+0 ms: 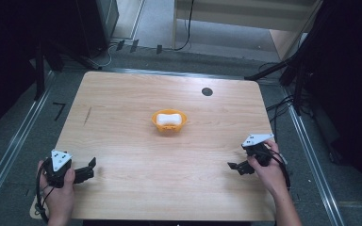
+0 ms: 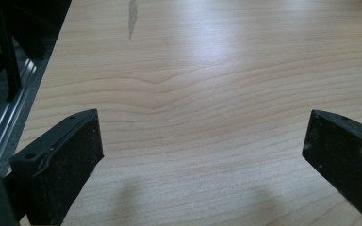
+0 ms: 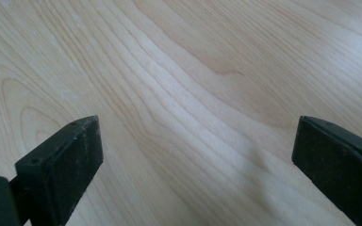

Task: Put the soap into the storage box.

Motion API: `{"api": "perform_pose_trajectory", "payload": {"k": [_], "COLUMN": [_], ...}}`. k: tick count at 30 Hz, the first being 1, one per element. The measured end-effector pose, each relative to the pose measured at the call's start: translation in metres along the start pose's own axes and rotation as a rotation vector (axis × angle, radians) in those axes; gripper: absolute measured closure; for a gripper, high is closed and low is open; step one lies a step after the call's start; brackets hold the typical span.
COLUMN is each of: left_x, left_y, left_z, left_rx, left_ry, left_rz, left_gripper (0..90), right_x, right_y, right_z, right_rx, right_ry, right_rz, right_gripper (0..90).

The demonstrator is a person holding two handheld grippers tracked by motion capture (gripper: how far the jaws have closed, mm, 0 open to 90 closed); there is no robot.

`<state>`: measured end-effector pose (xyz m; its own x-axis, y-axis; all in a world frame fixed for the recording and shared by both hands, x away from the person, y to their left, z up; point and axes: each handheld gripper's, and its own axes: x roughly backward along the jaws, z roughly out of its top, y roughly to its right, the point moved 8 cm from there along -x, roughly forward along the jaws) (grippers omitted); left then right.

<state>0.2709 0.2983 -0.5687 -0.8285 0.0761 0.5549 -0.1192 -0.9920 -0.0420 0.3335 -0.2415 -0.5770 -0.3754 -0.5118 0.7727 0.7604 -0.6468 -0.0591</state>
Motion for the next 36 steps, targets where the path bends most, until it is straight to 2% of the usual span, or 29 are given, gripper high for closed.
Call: {"api": "perform_pose_trajectory", "payload": {"k": [7,20,25,30,34,36], "left_x": [0.000,0.000,0.000,0.000,-0.002,-0.003], "left_y": [0.000,0.000,0.000,0.000,0.001,0.002], "left_z": [0.000,0.000,0.000,0.000,-0.002,-0.002], "left_rx": [0.000,0.000,-0.001,-0.001,-0.004,-0.006], "left_ry": [0.001,0.001,0.000,-0.001,-0.032,-0.046], "left_rz": [0.001,0.001,0.000,-0.003,-0.023,-0.029], "left_gripper": [0.0,0.0,0.0,0.0,0.0,0.0], "right_x": [0.010,0.027,0.032,0.037,0.041,0.044], "right_y": [0.004,0.006,0.004,0.003,0.002,0.001], "right_z": [-0.019,-0.050,-0.062,-0.074,-0.081,-0.082], "right_rx": [-0.043,-0.091,-0.124,-0.162,-0.198,-0.197], "right_ry": [0.034,0.081,0.126,0.170,0.245,0.273], "right_rz": [-0.021,-0.061,-0.071,-0.101,-0.105,-0.124], "right_gripper": [3.2,3.3,3.3,3.3,3.3,3.3]}}
